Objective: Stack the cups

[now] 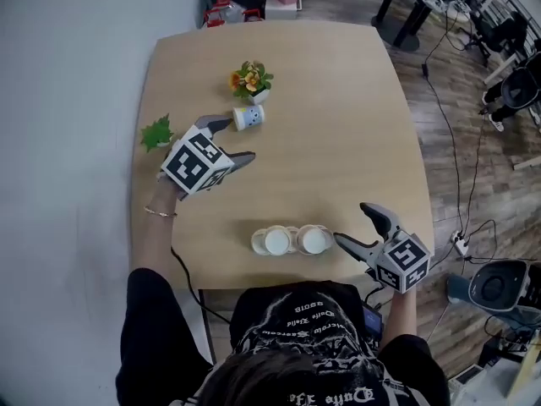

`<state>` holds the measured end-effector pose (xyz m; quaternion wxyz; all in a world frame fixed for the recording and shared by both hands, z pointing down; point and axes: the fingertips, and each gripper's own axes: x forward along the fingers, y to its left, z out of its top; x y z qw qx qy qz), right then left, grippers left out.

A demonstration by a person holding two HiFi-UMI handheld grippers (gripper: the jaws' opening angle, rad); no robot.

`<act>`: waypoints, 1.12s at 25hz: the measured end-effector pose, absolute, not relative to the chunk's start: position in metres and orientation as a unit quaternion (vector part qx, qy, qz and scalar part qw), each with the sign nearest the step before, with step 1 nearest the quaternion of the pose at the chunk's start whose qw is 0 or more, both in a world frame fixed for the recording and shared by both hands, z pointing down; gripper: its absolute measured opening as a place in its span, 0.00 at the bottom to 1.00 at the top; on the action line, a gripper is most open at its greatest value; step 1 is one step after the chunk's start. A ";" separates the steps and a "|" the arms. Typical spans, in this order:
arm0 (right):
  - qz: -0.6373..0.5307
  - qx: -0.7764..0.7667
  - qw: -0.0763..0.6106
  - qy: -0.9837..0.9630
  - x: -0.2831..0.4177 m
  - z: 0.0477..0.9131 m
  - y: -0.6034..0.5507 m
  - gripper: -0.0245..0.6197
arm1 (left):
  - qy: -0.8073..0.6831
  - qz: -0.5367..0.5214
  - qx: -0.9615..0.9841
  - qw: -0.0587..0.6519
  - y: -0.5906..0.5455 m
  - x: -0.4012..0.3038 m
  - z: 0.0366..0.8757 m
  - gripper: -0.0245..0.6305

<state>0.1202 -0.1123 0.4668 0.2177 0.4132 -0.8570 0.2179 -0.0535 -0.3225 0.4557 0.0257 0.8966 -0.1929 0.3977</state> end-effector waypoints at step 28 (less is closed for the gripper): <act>0.392 0.561 0.133 -0.717 0.187 0.546 -0.078 0.65 | -0.053 0.654 0.754 0.010 -0.458 0.000 0.625 0.61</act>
